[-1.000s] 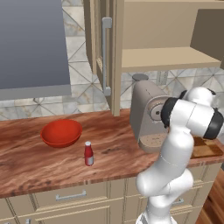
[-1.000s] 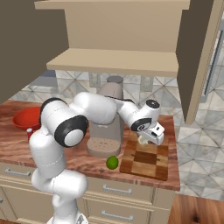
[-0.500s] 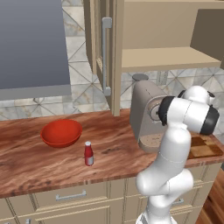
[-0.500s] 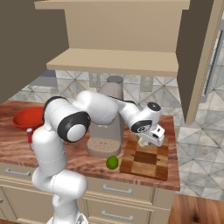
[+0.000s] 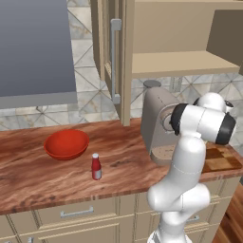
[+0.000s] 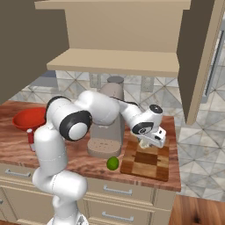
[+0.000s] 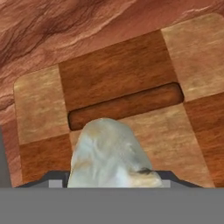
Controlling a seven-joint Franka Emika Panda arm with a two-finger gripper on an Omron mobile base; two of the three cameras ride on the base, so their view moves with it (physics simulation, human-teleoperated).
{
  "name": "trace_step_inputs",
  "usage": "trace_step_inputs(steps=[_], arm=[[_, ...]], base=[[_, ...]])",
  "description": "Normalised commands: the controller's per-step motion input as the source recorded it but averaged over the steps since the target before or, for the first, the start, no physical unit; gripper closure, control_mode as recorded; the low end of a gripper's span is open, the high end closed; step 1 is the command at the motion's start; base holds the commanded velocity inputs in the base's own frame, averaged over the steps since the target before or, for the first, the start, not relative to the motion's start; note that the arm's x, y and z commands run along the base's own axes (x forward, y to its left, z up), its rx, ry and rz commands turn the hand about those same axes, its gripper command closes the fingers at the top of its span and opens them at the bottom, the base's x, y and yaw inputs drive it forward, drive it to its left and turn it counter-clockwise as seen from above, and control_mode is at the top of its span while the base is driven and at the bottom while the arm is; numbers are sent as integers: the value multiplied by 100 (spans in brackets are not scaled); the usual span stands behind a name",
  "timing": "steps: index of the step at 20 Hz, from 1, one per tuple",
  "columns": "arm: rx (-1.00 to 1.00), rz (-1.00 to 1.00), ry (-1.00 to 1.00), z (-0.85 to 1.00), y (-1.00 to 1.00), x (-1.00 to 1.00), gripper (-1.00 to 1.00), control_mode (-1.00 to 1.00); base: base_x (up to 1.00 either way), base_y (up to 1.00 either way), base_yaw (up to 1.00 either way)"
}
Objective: Open the cabinet. Place the bowl and condiment on the counter. Then place the lime and garlic on the cutting board.
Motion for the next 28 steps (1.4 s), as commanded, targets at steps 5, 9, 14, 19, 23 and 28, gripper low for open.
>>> trace_step_inputs(steps=[5, 9, 14, 19, 23, 28], arm=[[0, 4, 0, -2, 0, 0, -100, -100], [-1, 3, 0, 2, 0, 0, -100, -100], [-4, 0, -4, 53, 1, -15, -100, -100], [-7, -3, -7, 67, 2, -28, -100, -100], [-6, -8, -5, 37, 0, -62, -100, -100], [-3, -13, -11, 17, 0, -98, -100, -100]], base=[[0, 0, 0], [0, 0, 0], [0, 0, 0], [0, 0, 0], [0, 0, 0], [0, 0, 0]])
